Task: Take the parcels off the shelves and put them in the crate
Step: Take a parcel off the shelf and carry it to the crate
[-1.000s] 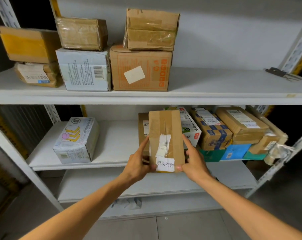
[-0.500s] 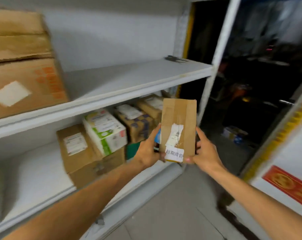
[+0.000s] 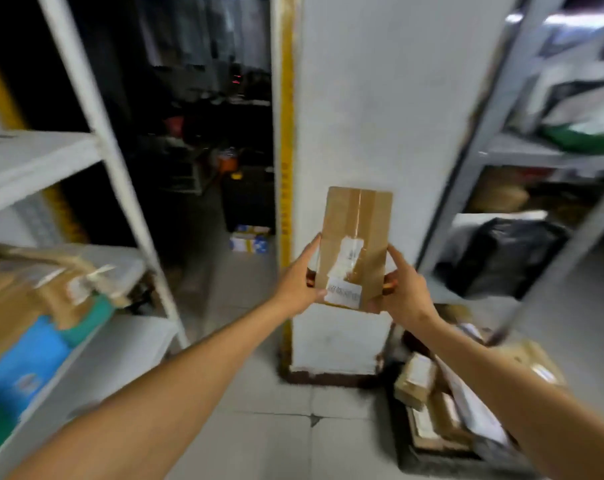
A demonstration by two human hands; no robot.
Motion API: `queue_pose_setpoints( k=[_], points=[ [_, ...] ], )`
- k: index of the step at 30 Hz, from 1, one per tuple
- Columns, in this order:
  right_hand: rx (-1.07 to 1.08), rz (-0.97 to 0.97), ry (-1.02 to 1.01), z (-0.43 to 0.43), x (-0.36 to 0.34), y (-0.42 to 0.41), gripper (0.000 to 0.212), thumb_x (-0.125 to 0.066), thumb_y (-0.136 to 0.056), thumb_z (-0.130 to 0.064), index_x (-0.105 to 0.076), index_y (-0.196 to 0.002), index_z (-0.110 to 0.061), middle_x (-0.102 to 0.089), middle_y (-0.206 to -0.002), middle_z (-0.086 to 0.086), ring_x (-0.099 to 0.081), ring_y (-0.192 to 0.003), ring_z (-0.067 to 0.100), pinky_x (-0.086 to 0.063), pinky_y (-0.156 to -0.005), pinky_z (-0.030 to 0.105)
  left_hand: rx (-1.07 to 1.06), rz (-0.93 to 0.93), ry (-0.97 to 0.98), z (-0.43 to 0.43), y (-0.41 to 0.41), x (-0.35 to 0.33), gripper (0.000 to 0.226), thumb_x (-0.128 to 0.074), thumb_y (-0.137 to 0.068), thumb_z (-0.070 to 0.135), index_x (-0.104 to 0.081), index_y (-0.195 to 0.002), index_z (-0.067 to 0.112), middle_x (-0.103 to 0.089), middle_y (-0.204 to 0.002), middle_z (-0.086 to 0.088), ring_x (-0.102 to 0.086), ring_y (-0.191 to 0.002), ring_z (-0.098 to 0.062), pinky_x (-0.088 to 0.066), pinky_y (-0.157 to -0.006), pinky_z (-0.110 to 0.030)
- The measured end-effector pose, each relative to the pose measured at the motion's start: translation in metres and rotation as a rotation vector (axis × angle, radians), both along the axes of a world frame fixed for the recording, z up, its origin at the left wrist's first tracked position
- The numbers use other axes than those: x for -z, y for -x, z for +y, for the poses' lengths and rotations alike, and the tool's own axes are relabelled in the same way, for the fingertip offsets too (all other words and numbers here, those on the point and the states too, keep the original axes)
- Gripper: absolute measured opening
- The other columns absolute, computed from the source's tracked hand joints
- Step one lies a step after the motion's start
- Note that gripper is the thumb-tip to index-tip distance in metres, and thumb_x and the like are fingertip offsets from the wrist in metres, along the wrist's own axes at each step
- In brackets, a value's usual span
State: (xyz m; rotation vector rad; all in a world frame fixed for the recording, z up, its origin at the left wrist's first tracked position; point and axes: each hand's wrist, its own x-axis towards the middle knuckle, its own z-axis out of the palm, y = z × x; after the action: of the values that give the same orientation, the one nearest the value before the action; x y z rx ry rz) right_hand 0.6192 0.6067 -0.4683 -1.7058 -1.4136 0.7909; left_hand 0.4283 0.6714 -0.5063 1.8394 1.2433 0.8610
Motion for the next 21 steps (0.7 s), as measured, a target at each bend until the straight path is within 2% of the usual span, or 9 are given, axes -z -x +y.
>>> queue_pose_setpoints(
  k=[2,3,6,10,12,14,17,19,21],
  points=[
    [0.104,-0.025,-0.015,-0.006,0.002,-0.040,0.101,-0.072,-0.074,0.011,-0.020,-0.153,-0.023,-0.066,-0.095,0.007,-0.066,-0.084,0.020,-0.058,-0.074,0.035,0.101,0.042,-0.018,0.021,-0.051,0.002,0.109,-0.078,-0.074,0.001,-0.014,-0.150,0.048,-0.067,-0.101,0.004,-0.066,-0.075,-0.006,-0.054,-0.064,-0.016],
    [0.152,-0.017,-0.027,-0.009,0.004,-0.058,0.100,-0.071,-0.074,0.012,-0.021,-0.153,-0.024,-0.064,-0.103,0.009,-0.066,-0.087,0.023,-0.058,-0.073,0.032,0.141,0.065,-0.037,0.029,-0.075,0.003,0.109,-0.079,-0.074,0.003,-0.014,-0.150,0.048,-0.066,-0.088,0.006,-0.064,-0.072,-0.004,-0.051,-0.061,-0.010],
    [0.350,0.118,-0.013,-0.016,0.011,-0.106,0.099,-0.072,-0.073,0.013,-0.024,-0.151,-0.023,-0.061,-0.107,0.008,-0.062,-0.081,0.017,-0.052,-0.051,0.016,0.299,0.079,-0.029,0.045,-0.139,0.009,0.109,-0.079,-0.074,0.005,-0.014,-0.150,0.048,-0.060,-0.076,0.011,-0.062,-0.068,-0.002,-0.047,-0.055,-0.007],
    [0.507,0.007,0.045,-0.027,0.022,-0.151,0.110,-0.080,-0.066,0.010,-0.021,-0.153,-0.025,-0.060,-0.095,0.002,-0.064,-0.078,0.016,-0.053,-0.057,0.021,0.466,0.128,-0.011,0.057,-0.208,0.018,0.107,-0.079,-0.075,0.009,-0.011,-0.150,0.048,-0.066,-0.088,-0.001,-0.066,-0.079,-0.017,-0.057,-0.074,-0.030],
    [0.588,-0.021,0.055,-0.029,0.031,-0.168,0.114,-0.083,-0.063,0.007,-0.021,-0.153,-0.025,-0.059,-0.097,0.000,-0.061,-0.077,0.012,-0.051,-0.058,0.019,0.566,0.139,-0.005,0.065,-0.238,0.025,0.107,-0.078,-0.077,0.009,-0.009,-0.150,0.048,-0.067,-0.099,-0.007,-0.067,-0.082,-0.019,-0.058,-0.076,-0.036],
    [0.677,-0.044,0.067,-0.027,0.038,-0.181,0.113,-0.083,-0.064,0.004,-0.019,-0.153,-0.027,-0.058,-0.100,0.002,-0.062,-0.076,0.012,-0.051,-0.056,0.019,0.671,0.113,0.024,0.078,-0.266,0.032,0.107,-0.077,-0.077,0.005,-0.010,-0.150,0.047,-0.064,-0.112,-0.004,-0.065,-0.076,-0.004,-0.056,-0.064,-0.022],
    [0.793,-0.024,0.092,-0.014,0.049,-0.201,0.111,-0.076,-0.068,0.011,-0.018,-0.154,-0.028,-0.059,-0.115,0.013,-0.065,-0.090,0.025,-0.058,-0.065,0.033,0.789,0.109,0.050,0.098,-0.300,0.042,0.107,-0.076,-0.077,0.003,-0.010,-0.150,0.046,-0.059,-0.112,0.005,-0.059,-0.070,0.014,-0.047,-0.057,-0.006],
    [0.825,-0.018,0.109,-0.006,0.053,-0.210,0.110,-0.071,-0.069,0.017,-0.017,-0.154,-0.027,-0.057,-0.121,0.015,-0.064,-0.096,0.030,-0.060,-0.069,0.040,0.840,0.089,0.104,0.110,-0.314,0.049,0.107,-0.076,-0.077,0.003,-0.010,-0.150,0.047,-0.058,-0.122,0.008,-0.063,-0.081,0.008,-0.053,-0.069,-0.012],
    [0.856,-0.030,0.117,0.004,0.057,-0.221,0.108,-0.067,-0.069,0.018,-0.018,-0.154,-0.029,-0.057,-0.121,0.015,-0.064,-0.096,0.031,-0.059,-0.072,0.044,0.888,0.081,0.144,0.122,-0.330,0.054,0.106,-0.074,-0.078,0.002,-0.011,-0.150,0.046,-0.055,-0.137,0.001,-0.064,-0.103,-0.008,-0.056,-0.089,-0.033]
  ],
)
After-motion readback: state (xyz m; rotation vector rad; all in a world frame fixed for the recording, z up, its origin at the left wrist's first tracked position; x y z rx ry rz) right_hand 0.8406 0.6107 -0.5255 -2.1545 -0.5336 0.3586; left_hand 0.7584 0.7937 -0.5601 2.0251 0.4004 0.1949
